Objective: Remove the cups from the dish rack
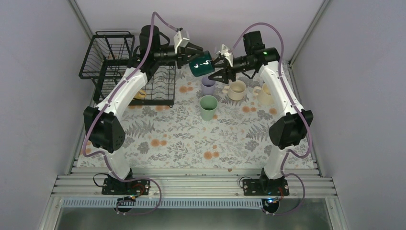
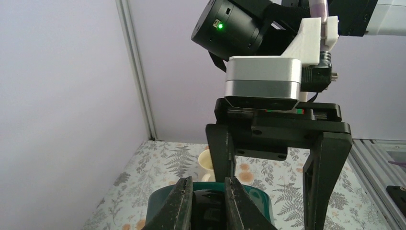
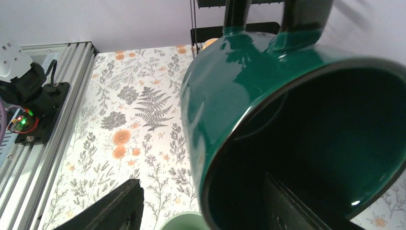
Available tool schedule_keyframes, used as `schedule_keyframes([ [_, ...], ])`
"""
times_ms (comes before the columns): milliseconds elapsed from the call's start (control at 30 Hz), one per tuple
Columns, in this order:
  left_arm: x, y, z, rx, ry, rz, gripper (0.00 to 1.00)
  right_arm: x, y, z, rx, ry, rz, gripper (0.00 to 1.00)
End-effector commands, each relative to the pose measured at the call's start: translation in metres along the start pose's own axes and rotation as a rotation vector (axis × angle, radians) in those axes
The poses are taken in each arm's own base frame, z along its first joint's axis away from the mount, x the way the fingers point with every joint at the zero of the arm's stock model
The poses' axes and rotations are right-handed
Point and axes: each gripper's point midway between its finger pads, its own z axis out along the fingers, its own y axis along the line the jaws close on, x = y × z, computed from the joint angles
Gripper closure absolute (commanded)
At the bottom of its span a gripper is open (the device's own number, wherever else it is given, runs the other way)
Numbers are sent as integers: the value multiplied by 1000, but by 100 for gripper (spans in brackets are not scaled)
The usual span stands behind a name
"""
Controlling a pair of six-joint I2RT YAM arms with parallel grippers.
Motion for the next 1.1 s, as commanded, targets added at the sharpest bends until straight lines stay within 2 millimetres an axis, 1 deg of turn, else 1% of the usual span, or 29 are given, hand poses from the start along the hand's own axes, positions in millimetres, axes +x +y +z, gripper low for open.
schedule_keyframes([
  [0, -37, -16, -6, 46, -72, 128, 98, -11, 22, -5, -36, -21, -32, 39],
  [67, -41, -19, -5, 62, -83, 130, 98, -10, 23, -1, -47, -20, -26, 45],
  [100, -42, -20, -5, 65, -86, 135, 98, -11, 24, 0, -54, -24, -23, 47],
  [167, -43, -23, -4, 75, -90, 136, 98, -13, 25, 1, -68, -39, -24, 48],
  [300, -42, -27, -4, 104, -97, 126, 98, -17, 28, 4, -77, -47, -33, 46],
  [333, -42, -29, -3, 107, -100, 125, 98, -17, 29, 5, -79, -48, -33, 49],
  [500, -40, -32, -2, 116, -95, 135, 98, -19, 28, 7, -76, -47, -33, 80],
  [633, -38, -30, -2, 112, -81, 141, 97, -16, 30, 8, -77, -31, -24, 95],
  [667, -37, -29, -1, 106, -73, 145, 93, -15, 28, 8, -67, -19, -17, 97],
  [733, -34, -24, -1, 75, -46, 173, 60, -11, 27, 5, -38, 15, -13, 97],
  [767, -33, -22, -2, 54, -29, 198, 45, -9, 26, 3, -16, 37, -14, 97],
  [800, -30, -18, -3, 26, -6, 241, 34, -8, 25, 0, 9, 57, -13, 97],
  [833, -29, -14, -5, -4, 18, 277, 26, -5, 23, -4, 40, 84, -14, 97],
  [900, -24, -7, -9, -57, 75, 335, 21, 0, 20, -15, 101, 137, -7, 97],
  [967, -22, -2, -19, -97, 113, 368, 16, 9, 19, -26, 157, 201, 8, 97],
  [1067, -20, 6, -37, -157, 165, 414, 11, 35, 20, -40, 222, 327, 51, 96],
])
